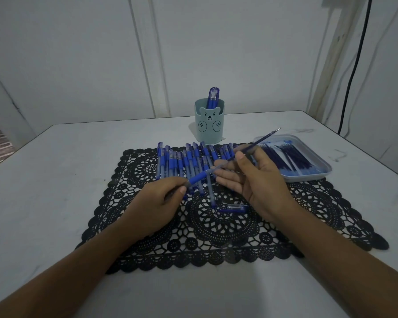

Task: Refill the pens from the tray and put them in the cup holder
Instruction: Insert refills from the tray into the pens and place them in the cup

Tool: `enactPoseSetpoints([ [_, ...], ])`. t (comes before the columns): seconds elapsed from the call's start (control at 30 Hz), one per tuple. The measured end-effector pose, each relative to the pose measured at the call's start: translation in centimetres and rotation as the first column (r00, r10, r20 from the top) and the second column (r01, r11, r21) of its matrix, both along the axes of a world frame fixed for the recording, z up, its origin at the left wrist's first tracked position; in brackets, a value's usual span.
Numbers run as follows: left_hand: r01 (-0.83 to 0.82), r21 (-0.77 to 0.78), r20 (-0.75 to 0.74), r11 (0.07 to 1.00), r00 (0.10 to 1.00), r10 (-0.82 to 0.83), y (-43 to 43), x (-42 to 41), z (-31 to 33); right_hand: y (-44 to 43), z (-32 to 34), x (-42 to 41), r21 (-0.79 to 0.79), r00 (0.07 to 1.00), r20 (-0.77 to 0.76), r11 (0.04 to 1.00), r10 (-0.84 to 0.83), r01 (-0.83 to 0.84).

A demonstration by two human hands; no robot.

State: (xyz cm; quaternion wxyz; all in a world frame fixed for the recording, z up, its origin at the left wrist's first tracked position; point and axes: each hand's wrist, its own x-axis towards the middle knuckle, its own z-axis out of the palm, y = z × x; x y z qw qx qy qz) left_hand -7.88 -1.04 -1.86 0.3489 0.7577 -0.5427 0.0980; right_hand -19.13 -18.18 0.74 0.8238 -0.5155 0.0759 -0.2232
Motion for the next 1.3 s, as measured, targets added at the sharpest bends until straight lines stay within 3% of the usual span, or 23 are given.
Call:
enactPoseSetpoints([
  [0.27, 0.026, -0.015, -0.011, 1.000, 1.000, -0.026, 0.0, -0.1, 0.0, -0.2, -0.3, -0.2, -0.001, 0.999, -0.015, 0.999, 0.048, -0.048],
  [0.33, 0.039, -0.014, -0.018, 0.999, 0.999, -0.040, 0.0, -0.1, 0.0, -0.1, -0.5, -0.2, -0.106, 0.995, -0.054, 0.991, 0.079, -0.084],
  [0.4, 0.050, -0.010, -0.018, 0.999, 0.999, -0.050, -0.1, -0.2, 0.0, 0.4, -0.7, -0.4, -0.322, 0.985, -0.148, 0.938, 0.082, -0.127],
  [0.57, -0.069, -0.053, -0.250, 0.996, 0.967, 0.054, -0.2, -0.1, 0.1, 0.5, -0.7, -0.5, -0.805, 0.959, -0.238, 0.584, -0.153, -0.106],
  [0.63, -0.117, -0.070, -0.306, 0.991, 0.948, 0.091, -0.2, 0.0, 0.2, 0.1, -0.2, -0.8, -0.938, 0.957, -0.193, 0.326, -0.216, -0.115],
  [0.7, -0.136, -0.078, -0.306, 0.988, 0.946, 0.106, -0.2, -0.1, 0.3, -0.2, 0.1, -1.2, -0.976, 0.956, -0.216, 0.041, -0.199, -0.213],
  [0.73, -0.136, -0.072, -0.303, 0.988, 0.947, 0.108, -0.2, -0.2, 0.3, -0.4, 0.1, -1.4, -0.965, 0.950, -0.242, -0.053, -0.196, -0.257],
  [0.83, -0.127, -0.055, -0.302, 0.990, 0.947, 0.105, -0.2, -0.3, 0.3, -0.7, -0.2, -1.5, -0.935, 0.930, -0.277, -0.155, -0.241, -0.318],
  [1.13, -0.093, -0.003, -0.261, 0.996, 0.961, 0.089, -0.2, -0.4, 0.4, -0.3, -1.2, -0.7, -0.967, 0.961, -0.182, -0.139, -0.208, -0.213],
  [1.2, -0.091, -0.003, -0.248, 0.996, 0.965, 0.087, -0.1, -0.3, 0.3, -0.1, -0.9, -0.7, -0.982, 0.959, -0.184, 0.004, -0.215, -0.188],
  [1.3, -0.076, 0.005, -0.230, 0.997, 0.970, 0.076, -0.2, -0.3, 0.2, -0.2, -0.4, -0.8, -0.907, 0.959, -0.171, 0.415, -0.224, -0.065],
])
